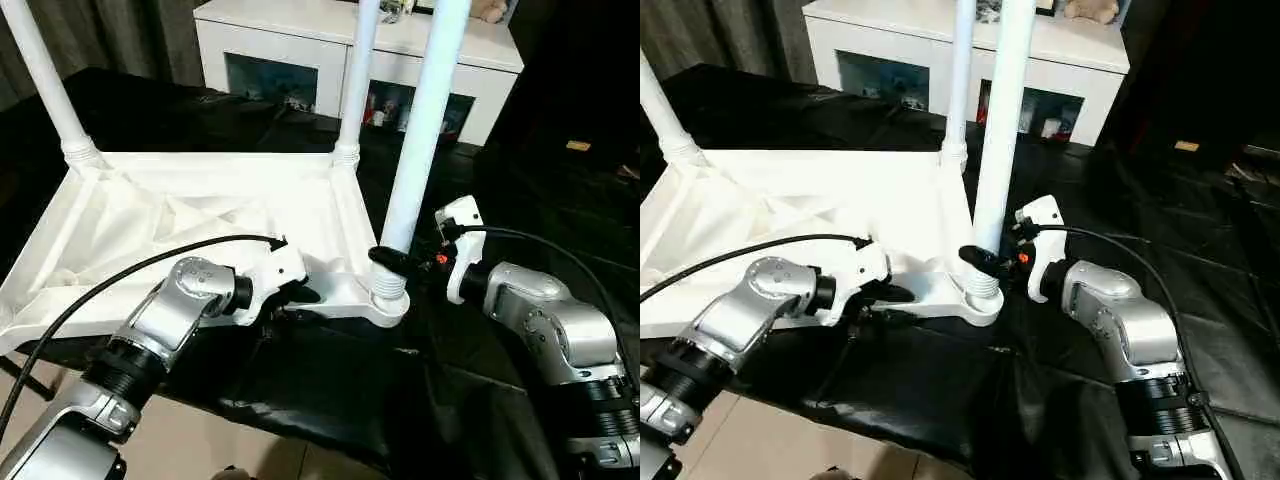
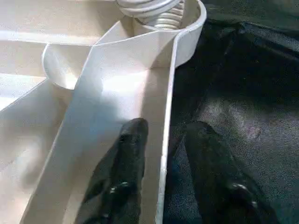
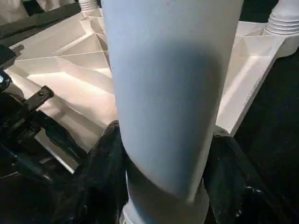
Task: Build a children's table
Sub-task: Insert table leg to table base
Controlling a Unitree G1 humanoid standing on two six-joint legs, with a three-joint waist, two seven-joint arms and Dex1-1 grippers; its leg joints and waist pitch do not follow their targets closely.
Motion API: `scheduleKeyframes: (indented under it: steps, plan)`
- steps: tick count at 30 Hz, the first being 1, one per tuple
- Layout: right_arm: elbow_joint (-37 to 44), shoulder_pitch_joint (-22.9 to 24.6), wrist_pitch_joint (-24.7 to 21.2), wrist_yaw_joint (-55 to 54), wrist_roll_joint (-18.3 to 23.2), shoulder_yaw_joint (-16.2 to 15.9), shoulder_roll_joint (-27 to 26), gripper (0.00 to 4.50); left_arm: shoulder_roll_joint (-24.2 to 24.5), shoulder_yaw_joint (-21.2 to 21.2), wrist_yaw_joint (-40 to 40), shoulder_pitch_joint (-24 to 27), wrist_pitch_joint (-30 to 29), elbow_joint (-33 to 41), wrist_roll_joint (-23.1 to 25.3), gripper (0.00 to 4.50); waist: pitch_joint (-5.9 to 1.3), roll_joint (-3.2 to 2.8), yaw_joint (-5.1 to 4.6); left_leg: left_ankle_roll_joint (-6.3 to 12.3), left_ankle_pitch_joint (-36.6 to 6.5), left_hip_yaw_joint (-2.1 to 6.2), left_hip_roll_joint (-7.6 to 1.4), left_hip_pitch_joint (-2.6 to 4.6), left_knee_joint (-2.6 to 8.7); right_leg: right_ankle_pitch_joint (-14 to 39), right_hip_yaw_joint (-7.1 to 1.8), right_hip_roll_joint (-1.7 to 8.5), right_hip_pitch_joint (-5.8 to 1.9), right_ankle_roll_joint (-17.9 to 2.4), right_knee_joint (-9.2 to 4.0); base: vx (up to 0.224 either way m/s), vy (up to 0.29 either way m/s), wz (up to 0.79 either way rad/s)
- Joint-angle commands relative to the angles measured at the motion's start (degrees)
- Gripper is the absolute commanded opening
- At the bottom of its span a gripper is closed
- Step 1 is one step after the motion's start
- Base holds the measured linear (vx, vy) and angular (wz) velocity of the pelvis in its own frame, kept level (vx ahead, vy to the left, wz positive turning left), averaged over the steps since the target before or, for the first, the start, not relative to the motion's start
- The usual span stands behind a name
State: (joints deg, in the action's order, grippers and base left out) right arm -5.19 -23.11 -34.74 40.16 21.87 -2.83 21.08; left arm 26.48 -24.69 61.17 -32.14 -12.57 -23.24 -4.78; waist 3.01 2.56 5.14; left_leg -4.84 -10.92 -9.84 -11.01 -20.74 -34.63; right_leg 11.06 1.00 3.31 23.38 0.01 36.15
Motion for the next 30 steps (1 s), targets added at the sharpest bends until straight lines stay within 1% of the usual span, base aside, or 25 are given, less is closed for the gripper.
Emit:
scheduleKeyframes:
  steps: [1,2,3,4,5,6,9,11,13,15,17,20,22,28,29,30]
  plan:
    - [1.0,-0.4,0.9,0.7,-0.4,-0.3,0.9,1.89,0.4,-0.2,0.9,-0.8,-0.4,-2.1,0.8,1.22,-3.71,-0.53,0.12,-1.04,-8.7,0.18,-1.47,0.53,4.22,4.2,-1.85,3.60,-3.16,-12.3,-3.73,0.000,0.000,0.00]
    - [1.0,-0.4,0.9,0.8,-0.4,-0.4,1.0,1.89,0.4,-0.2,1.1,-1.0,-0.3,-2.5,0.9,1.14,-3.69,-0.57,0.14,-1.09,-9.0,0.20,-1.48,0.57,4.26,4.8,-1.85,3.67,-3.15,-12.2,-3.79,0.000,0.000,0.00]
    - [1.0,-0.2,0.9,1.1,-0.4,-0.5,1.1,1.89,0.4,-0.3,1.5,-1.1,-0.2,-2.7,1.0,1.09,-3.69,-0.23,0.08,-1.04,-9.0,0.16,-1.51,0.55,4.27,5.0,-1.84,3.65,-3.17,-12.2,-3.83,0.000,0.000,0.00]
    - [1.1,0.0,0.8,1.3,-0.4,-0.7,1.2,1.89,0.3,-0.4,1.7,-1.1,-0.1,-2.8,1.1,1.09,-3.72,-0.37,0.13,-1.01,-8.7,0.21,-1.50,0.52,4.26,4.8,-1.85,3.68,-3.23,-12.2,-3.71,0.000,0.000,0.00]
    - [1.3,0.2,0.7,1.7,-0.5,-1.0,1.5,1.89,0.4,-0.6,2.1,-1.2,-0.1,-2.9,1.3,0.93,-3.71,-0.39,0.12,-0.97,-8.6,0.21,-1.52,0.50,4.24,4.6,-1.86,3.70,-3.22,-12.2,-3.72,0.000,0.000,0.00]
    - [1.7,0.5,0.3,2.1,-0.3,-1.0,1.8,1.89,0.3,-0.8,2.6,-1.3,0.2,-3.2,1.7,0.93,-3.69,-0.45,0.12,-0.91,-8.6,0.21,-1.53,0.50,4.24,4.6,-1.88,3.72,-3.20,-12.3,-3.76,0.000,0.000,0.00]
    - [2.4,0.8,-0.6,2.8,0.3,-0.9,2.2,1.89,0.3,-1.2,3.0,-1.2,0.4,-3.4,2.3,0.67,-3.73,-0.41,0.12,-0.69,-8.4,0.22,-1.54,0.47,4.23,4.4,-1.87,3.72,-3.26,-12.2,-3.74,0.000,0.000,0.00]
    - [3.2,1.2,-1.9,3.8,0.8,-1.1,2.9,1.89,0.4,-1.9,3.2,-1.0,0.5,-3.2,3.1,0.49,-3.64,-0.50,0.15,-0.67,-9.1,0.23,-1.58,0.53,4.25,5.2,-1.90,3.73,-3.21,-12.3,-3.83,0.000,0.000,0.00]
    - [3.4,1.4,-2.0,4.0,0.7,-1.3,3.2,1.89,0.4,-2.2,3.2,-0.9,0.6,-3.2,3.3,0.35,-3.61,-0.38,0.12,-0.69,-9.2,0.27,-1.56,0.45,4.30,5.6,-1.89,3.72,-3.29,-12.1,-3.87,0.000,0.000,0.00]
    - [3.3,1.6,-2.2,4.2,0.5,-1.5,3.4,1.89,0.4,-2.5,3.3,-0.9,0.8,-3.5,3.8,0.32,-3.60,-0.38,0.10,-0.76,-9.5,0.28,-1.58,0.51,4.31,6.3,-1.90,3.78,-3.24,-11.9,-3.95,0.000,0.000,0.00]
    - [2.9,1.6,-2.0,4.0,0.3,-1.5,3.4,1.89,0.4,-2.7,3.6,-0.9,0.8,-3.5,4.1,0.06,-3.67,-0.39,0.09,-0.76,-9.1,0.26,-1.60,0.54,4.29,5.8,-1.91,3.74,-3.20,-12.1,-3.88,0.000,0.000,0.00]
    - [2.0,1.7,-1.6,3.8,-0.2,-1.8,3.0,1.89,0.1,-2.8,4.0,-0.8,0.8,-3.2,4.7,0.00,-3.68,-0.41,0.09,-0.70,-8.7,0.23,-1.59,0.56,4.28,4.6,-1.90,3.72,-3.18,-12.5,-3.77,0.000,0.000,0.00]
    - [1.2,1.8,-1.3,3.5,-0.4,-2.2,2.4,1.89,-0.1,-2.8,4.2,-0.8,0.8,-2.8,5.0,0.00,-3.65,-0.41,0.07,-0.70,-9.0,0.22,-1.59,0.56,4.30,4.8,-1.89,3.73,-3.18,-12.6,-3.81,0.000,0.000,0.00]
    - [-0.6,3.0,-1.3,3.6,-1.3,-3.1,2.2,1.89,-0.3,-2.6,4.1,-0.8,0.5,-2.3,5.1,0.00,-3.39,-0.46,0.02,-1.24,-11.4,0.26,-1.66,0.76,4.53,9.0,-1.95,3.82,-2.99,-11.9,-4.31,0.000,0.000,0.00]
    - [-0.7,3.3,-1.5,3.5,-1.5,-3.2,2.5,1.89,-0.3,-2.5,4.1,-0.8,0.5,-2.3,5.1,0.00,-3.39,-0.06,-0.03,-1.24,-11.7,0.28,-1.64,0.72,4.59,9.6,-1.93,3.83,-3.09,-11.7,-4.39,0.000,0.000,0.00]
    - [-0.5,3.5,-1.8,3.5,-1.5,-3.1,2.8,1.89,-0.3,-2.4,4.1,-0.8,0.4,-2.3,5.1,0.00,-3.40,-0.19,0.03,-1.29,-11.5,0.33,-1.63,0.75,4.59,9.8,-1.94,3.83,-3.10,-11.7,-4.34,0.000,0.000,0.00]
